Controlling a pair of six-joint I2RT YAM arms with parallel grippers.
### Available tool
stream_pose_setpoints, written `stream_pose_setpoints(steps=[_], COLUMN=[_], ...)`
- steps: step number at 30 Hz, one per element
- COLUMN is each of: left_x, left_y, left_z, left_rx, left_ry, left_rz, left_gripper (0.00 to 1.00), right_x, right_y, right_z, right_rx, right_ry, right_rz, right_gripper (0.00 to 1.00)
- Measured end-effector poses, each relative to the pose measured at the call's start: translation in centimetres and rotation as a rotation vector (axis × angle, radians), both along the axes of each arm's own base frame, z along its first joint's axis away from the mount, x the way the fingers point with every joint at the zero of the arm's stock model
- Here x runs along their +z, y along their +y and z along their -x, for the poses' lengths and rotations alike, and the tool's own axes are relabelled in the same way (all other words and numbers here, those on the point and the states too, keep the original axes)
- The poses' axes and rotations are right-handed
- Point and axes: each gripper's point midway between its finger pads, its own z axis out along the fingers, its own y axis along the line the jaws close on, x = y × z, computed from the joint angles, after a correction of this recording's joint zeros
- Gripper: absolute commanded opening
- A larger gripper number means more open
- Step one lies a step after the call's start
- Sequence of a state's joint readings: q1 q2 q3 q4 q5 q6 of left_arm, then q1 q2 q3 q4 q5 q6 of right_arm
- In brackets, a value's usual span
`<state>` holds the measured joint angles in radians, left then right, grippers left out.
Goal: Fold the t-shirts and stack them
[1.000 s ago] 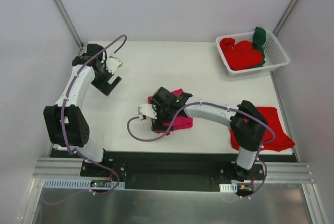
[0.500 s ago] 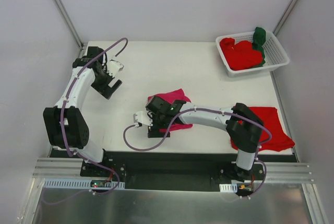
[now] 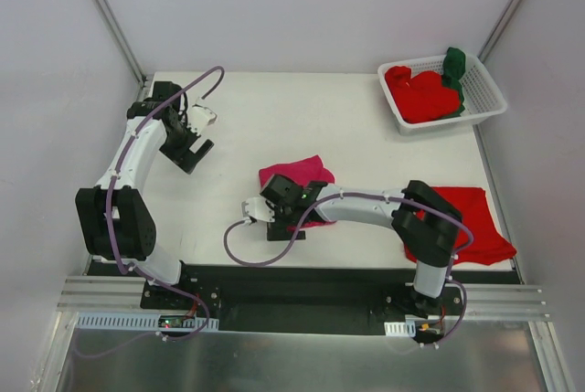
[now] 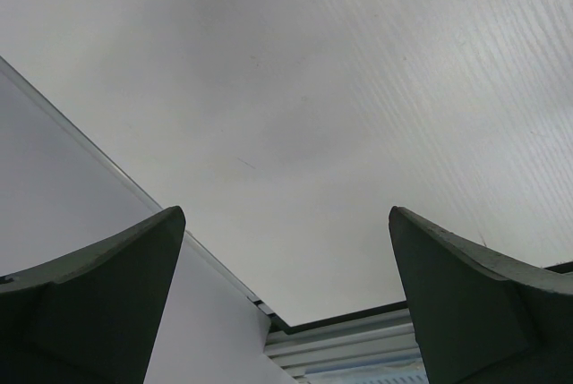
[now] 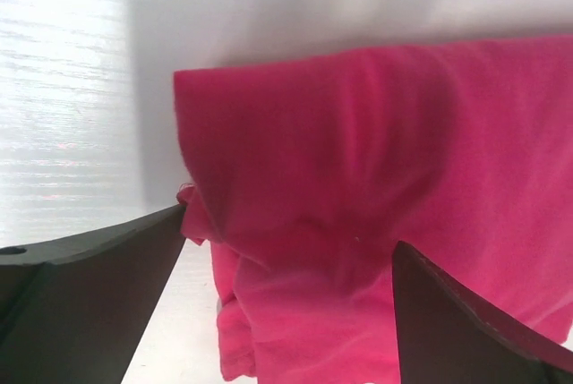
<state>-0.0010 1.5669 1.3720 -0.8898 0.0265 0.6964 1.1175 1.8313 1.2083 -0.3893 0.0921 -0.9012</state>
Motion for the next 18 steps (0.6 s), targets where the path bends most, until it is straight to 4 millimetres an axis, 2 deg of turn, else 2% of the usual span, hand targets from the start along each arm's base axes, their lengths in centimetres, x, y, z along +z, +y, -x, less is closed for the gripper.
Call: stream_pose_setpoints(steps=[12, 18], left_x=[1.0, 0.6], left_y=[0.0, 0.0], left_z=[-0.7, -0.8], left_rx=[0.0, -0.003], left_ry=[-0.029, -0.013], left_rz=[0.0, -0.001], left_gripper=[0.99, 0.99], right_x=[1.3, 2.2], right_y=[-0.5, -0.5], right_z=[-2.9, -3.2], right_rx=[-0.021, -0.025], right_ry=[-0.074, -0.065], right_rz=[0.015, 0.035], right_gripper=[1.0, 1.0])
